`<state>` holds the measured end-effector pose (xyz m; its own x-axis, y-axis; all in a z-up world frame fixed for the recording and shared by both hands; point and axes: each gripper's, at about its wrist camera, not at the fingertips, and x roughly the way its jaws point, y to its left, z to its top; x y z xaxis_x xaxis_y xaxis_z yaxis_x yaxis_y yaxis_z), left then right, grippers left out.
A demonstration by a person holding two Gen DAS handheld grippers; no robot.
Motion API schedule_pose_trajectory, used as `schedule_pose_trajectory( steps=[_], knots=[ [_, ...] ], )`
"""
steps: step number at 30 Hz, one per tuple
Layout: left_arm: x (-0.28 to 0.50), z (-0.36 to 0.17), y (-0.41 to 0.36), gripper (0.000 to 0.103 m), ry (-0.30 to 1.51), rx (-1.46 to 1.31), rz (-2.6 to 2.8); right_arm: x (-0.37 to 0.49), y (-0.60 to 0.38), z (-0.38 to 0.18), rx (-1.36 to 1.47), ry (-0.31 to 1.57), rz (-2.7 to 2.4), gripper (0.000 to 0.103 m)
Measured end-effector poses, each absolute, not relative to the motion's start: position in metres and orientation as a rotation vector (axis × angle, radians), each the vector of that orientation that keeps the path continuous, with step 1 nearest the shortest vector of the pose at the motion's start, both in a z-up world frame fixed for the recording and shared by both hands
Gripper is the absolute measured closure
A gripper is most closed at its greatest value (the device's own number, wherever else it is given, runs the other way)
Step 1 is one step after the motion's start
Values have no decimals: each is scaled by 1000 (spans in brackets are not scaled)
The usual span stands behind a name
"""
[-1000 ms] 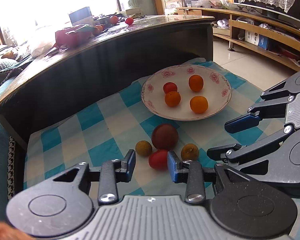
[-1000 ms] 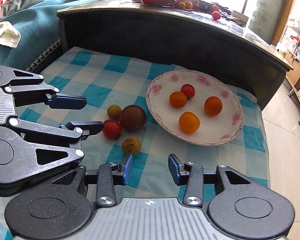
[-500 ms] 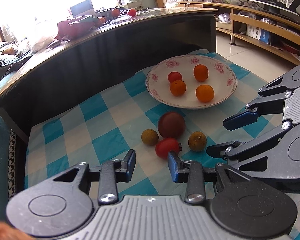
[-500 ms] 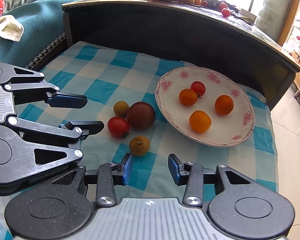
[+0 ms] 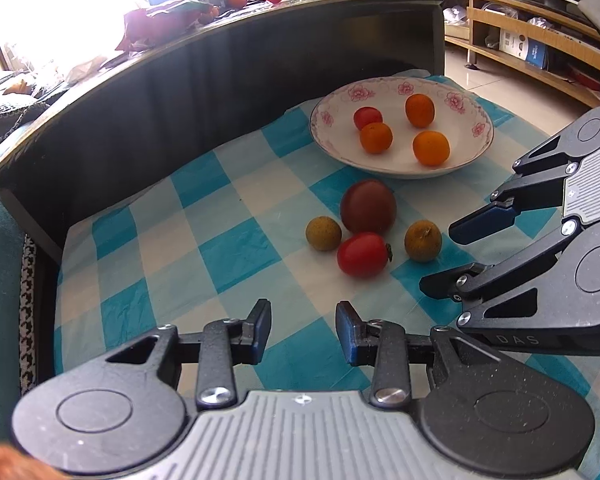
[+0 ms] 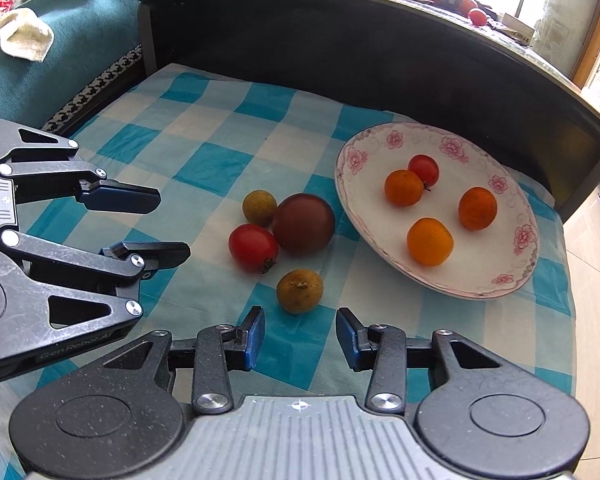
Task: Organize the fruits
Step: 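Withdraw both grippers from the bowl toward the remaining fruit on the cloth, then grasp the red tomato with the left gripper while the right gripper grasps a small brown fruit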
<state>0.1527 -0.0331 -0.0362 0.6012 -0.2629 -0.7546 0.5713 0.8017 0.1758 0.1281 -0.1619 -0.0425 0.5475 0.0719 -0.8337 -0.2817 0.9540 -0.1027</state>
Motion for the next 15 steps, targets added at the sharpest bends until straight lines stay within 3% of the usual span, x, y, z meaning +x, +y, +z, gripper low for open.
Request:
schedule_pose_trajectory(
  steps=[14,15],
  knots=[
    [156,-37,-25,58,795,409,-510,130,-152,-52,-233,998,251,77],
    [156,-37,-25,58,795,407,-510,130,-152,-52,-230,999,255,82]
  ],
)
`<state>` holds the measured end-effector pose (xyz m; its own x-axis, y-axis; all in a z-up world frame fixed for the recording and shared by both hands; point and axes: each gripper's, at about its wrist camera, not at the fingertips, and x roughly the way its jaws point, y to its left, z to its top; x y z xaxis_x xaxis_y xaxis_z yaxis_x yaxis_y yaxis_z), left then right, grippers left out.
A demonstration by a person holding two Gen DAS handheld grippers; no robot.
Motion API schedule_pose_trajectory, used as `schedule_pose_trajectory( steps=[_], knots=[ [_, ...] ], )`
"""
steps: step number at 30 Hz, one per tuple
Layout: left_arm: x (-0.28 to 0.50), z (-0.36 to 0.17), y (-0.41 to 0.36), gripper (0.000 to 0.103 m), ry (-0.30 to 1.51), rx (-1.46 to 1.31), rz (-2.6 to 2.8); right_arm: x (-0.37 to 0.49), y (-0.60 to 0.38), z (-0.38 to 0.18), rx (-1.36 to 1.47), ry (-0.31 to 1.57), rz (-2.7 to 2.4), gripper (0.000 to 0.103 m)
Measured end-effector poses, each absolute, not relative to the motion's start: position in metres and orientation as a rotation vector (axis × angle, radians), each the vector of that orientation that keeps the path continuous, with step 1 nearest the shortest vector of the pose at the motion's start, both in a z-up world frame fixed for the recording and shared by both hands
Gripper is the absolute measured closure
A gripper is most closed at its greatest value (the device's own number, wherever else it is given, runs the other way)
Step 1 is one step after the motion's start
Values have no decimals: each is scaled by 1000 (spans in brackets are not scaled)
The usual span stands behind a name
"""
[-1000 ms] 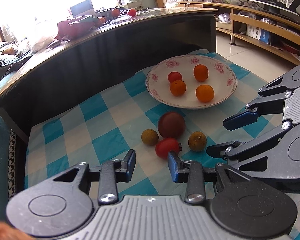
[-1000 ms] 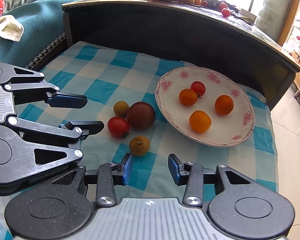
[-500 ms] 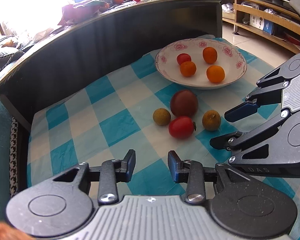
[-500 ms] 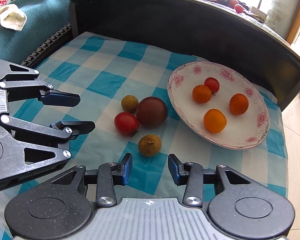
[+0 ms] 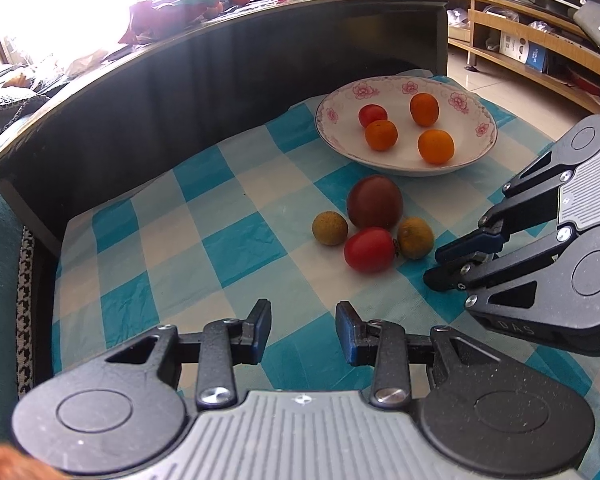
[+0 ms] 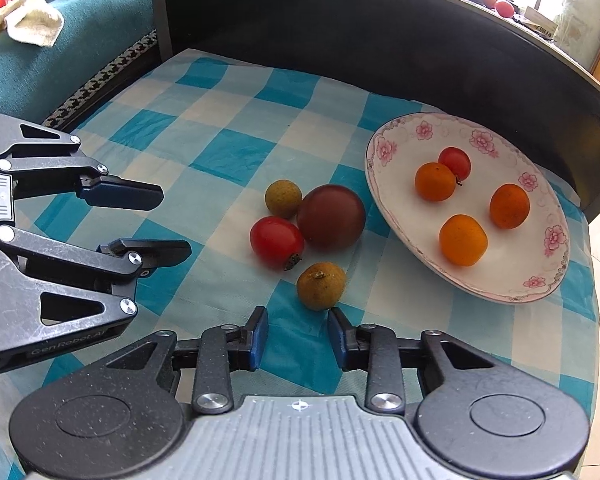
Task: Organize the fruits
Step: 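Grasp the red tomato with the left gripper while the right gripper grasps a small brown fruit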
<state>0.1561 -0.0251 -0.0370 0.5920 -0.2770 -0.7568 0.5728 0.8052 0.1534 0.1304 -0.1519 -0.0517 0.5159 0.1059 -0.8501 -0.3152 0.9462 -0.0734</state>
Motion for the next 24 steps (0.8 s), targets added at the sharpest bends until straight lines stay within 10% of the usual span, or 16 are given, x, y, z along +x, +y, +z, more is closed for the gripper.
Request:
schedule_pose_trajectory(
  steps=[2,17,24],
  knots=[
    [156,-37,-25,58,792,410,-513,131,-151,-51,-232,998,254,97],
    [152,-40,-34,58,782,434,-566,124,-178,-41,-152,994,253,103],
    [152,-38,-32,58,782,420,-578,134,-175,-40,-126,957,287,79]
  ],
)
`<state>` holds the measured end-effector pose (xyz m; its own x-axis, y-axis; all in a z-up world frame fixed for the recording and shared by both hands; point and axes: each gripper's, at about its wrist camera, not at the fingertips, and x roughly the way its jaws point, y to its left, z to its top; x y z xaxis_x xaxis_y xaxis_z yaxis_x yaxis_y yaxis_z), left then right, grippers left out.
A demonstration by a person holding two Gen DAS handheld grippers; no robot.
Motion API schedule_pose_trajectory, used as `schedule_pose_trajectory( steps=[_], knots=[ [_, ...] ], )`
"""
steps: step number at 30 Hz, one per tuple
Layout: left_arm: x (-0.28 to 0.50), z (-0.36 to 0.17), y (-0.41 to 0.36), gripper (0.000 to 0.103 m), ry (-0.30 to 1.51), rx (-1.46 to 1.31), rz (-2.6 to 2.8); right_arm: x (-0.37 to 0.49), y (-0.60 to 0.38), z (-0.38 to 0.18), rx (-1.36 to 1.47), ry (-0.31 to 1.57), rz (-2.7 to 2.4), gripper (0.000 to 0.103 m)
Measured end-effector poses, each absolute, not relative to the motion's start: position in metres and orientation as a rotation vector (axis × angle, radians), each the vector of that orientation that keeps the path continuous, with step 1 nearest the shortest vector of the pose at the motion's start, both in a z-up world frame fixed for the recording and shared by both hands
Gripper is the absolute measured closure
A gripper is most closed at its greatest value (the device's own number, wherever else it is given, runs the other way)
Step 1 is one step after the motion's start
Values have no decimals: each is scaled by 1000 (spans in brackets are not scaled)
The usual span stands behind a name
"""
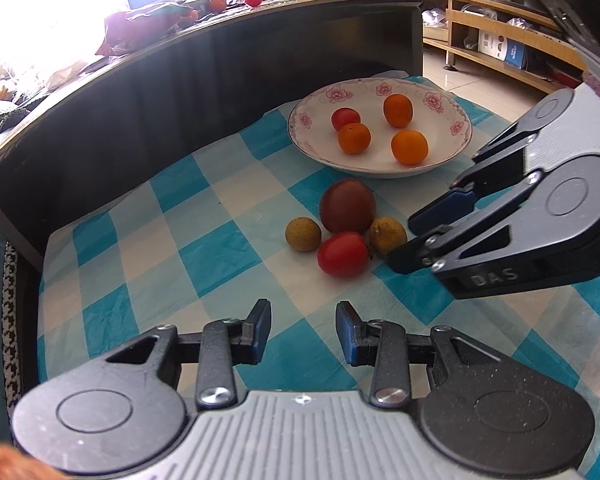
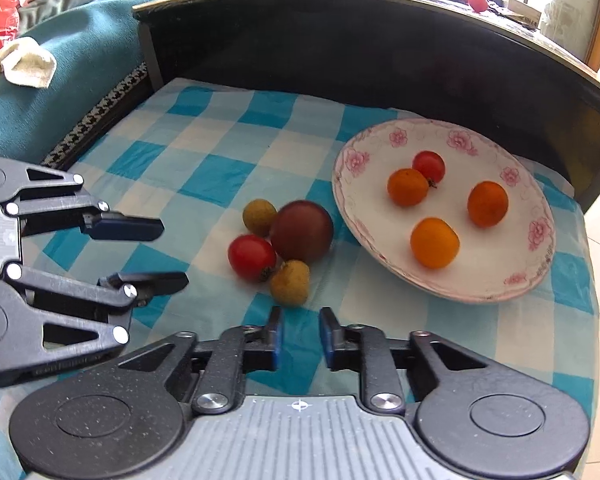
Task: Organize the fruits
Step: 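Grasp the red tomato with the left gripper while the right gripper grasps a small brown fruit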
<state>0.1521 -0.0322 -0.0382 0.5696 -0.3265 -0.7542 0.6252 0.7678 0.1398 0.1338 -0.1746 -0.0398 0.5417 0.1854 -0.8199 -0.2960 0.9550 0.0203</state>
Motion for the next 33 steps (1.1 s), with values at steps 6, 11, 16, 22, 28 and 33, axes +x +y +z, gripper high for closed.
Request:
schedule_pose_trajectory(
  steps=[6,11,16,22,28,33],
  knots=[
    [159,-42,-33,58,780,407,-578,148,-166,-48,-147,959,283,76],
    [166,-44,-39,58,775,384,-594,152,-170,-51,-141,960,272,83],
    [169,-43,-51,58,760,369,-628,151,-178,-50,-132,967,264,84],
    [173,-51,-68,50,754,383,-661,142,-198,-47,-113,978,236,84],
    [173,-55,-84,53,745,406,-659,135,-207,-47,-130,991,208,84],
    [168,-53,-86,65,752,413,-671,132,-211,-47,-148,992,195,84]
  ],
)
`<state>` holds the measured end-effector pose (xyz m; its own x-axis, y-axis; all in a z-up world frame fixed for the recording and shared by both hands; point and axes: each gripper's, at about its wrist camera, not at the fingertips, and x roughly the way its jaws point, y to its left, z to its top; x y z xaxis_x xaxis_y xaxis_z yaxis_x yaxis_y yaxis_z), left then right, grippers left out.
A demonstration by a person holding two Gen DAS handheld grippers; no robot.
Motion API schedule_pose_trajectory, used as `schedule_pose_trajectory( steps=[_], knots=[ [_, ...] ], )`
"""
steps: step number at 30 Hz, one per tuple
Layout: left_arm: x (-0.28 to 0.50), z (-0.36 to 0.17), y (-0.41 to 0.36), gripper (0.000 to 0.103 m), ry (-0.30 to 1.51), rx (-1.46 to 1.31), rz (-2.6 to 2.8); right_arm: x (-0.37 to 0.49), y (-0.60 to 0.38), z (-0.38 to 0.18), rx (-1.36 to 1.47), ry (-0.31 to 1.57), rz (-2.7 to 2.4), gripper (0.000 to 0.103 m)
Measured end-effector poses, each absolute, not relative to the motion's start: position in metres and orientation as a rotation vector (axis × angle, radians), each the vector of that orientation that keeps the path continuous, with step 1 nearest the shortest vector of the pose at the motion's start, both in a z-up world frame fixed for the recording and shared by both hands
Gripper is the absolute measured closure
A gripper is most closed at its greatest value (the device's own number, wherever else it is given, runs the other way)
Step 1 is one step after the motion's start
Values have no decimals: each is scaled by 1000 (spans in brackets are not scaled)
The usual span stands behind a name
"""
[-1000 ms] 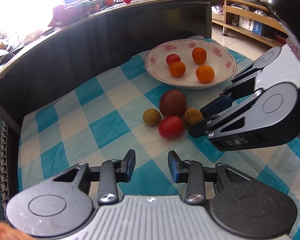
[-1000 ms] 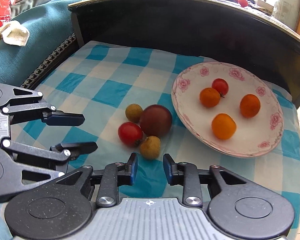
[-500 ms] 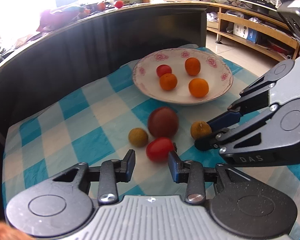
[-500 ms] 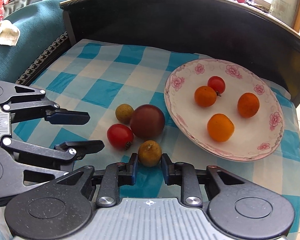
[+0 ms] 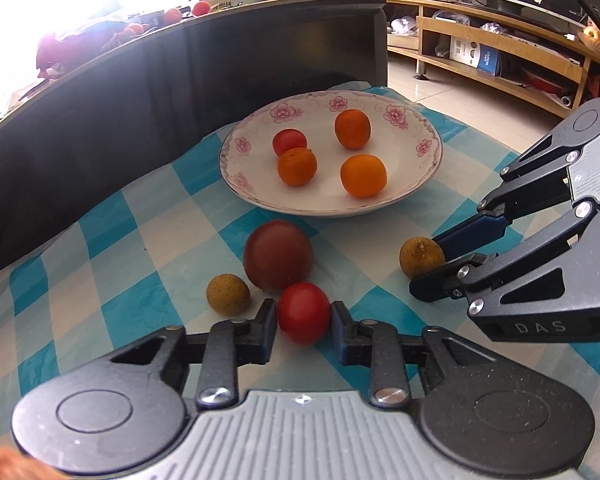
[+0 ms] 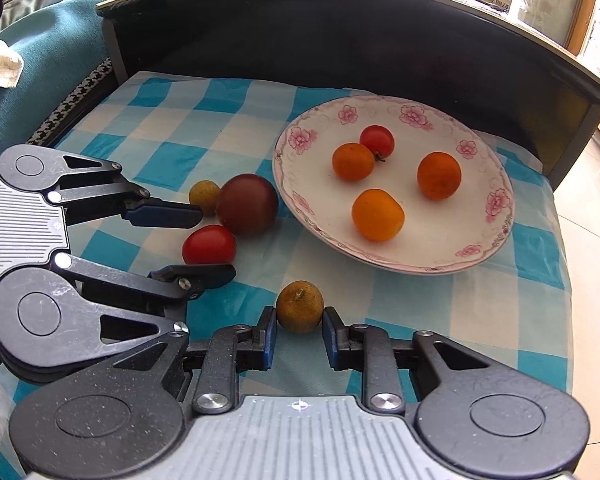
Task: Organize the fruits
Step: 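Grasp the red tomato with the left gripper while the right gripper grasps a small brown fruit, then carry the tomato and brown fruit over the white bowl and lower them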
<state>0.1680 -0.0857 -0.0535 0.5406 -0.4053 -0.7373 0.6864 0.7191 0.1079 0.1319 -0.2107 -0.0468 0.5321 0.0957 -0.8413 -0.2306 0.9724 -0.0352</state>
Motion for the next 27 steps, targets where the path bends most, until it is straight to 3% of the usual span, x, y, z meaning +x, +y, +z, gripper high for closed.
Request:
schedule_pose_trajectory(
  steps=[27],
  knots=[
    [161,-23,-94,66,702,383,-672,119,-218,-26,-169,939,130,84]
  ],
)
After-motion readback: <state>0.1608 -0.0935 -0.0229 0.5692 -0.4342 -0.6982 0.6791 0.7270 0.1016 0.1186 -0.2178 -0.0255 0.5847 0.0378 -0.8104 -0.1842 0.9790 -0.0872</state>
